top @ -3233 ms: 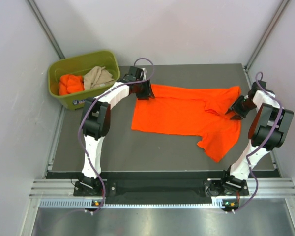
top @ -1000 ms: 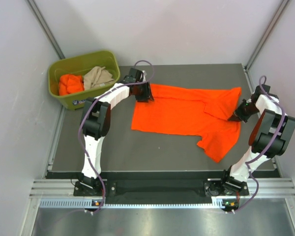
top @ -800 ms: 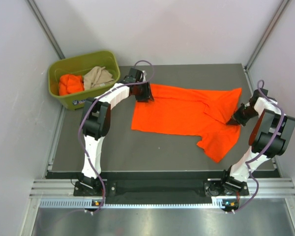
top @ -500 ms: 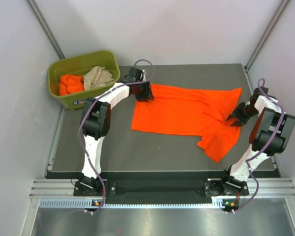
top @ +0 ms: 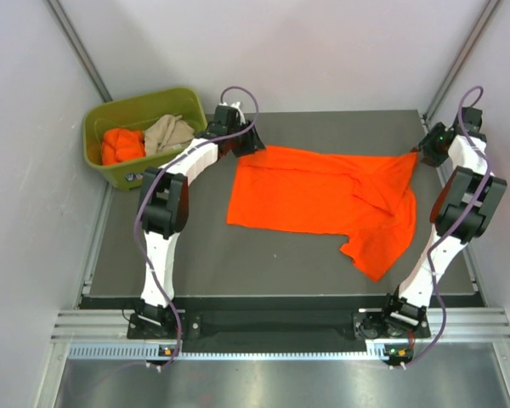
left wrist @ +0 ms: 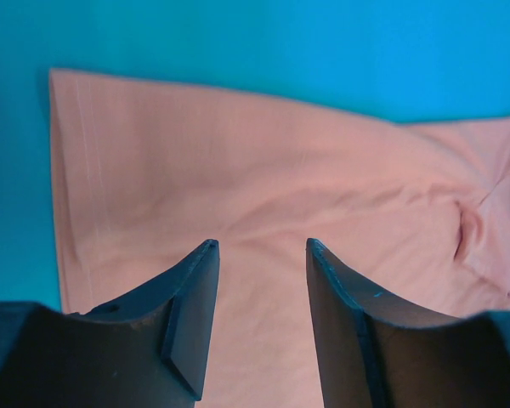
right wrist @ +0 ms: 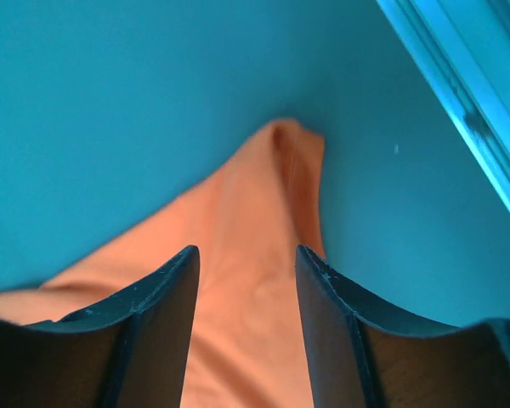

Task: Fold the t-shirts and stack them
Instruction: Fold the tshirt

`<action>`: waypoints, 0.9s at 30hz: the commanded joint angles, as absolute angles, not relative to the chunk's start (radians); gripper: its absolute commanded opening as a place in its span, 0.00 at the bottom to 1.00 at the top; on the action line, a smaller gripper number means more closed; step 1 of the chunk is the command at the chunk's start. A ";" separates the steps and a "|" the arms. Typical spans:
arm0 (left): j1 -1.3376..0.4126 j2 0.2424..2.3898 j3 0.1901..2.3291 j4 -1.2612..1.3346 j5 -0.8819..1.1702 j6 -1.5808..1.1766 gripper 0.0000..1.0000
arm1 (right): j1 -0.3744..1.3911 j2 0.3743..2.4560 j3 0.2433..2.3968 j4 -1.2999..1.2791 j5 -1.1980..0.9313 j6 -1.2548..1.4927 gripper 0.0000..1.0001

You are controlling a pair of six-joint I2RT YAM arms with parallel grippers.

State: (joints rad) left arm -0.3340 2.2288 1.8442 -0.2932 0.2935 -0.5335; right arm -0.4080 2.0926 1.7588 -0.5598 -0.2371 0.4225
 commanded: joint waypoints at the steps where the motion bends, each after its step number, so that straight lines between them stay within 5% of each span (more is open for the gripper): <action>1: -0.337 2.256 1.858 -0.115 0.272 -0.580 0.50 | -0.414 2.160 1.825 -0.467 -0.252 0.428 0.49; 12: -0.328 2.394 1.948 -0.071 0.201 -0.609 0.51 | -0.419 2.315 1.959 -0.426 -0.281 0.452 0.42; 16: -0.316 2.437 1.957 -0.089 0.164 -0.649 0.50 | -0.431 2.319 1.935 -0.423 -0.183 0.462 0.00; 27: -0.295 2.493 1.991 -0.209 0.152 -0.606 0.49 | -0.434 2.341 1.907 -0.357 -0.054 0.419 0.00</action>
State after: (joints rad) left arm -0.3103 2.4683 1.9865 -0.1432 0.1822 -0.6365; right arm -0.4210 2.3272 1.8957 -0.4210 -0.1211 0.4450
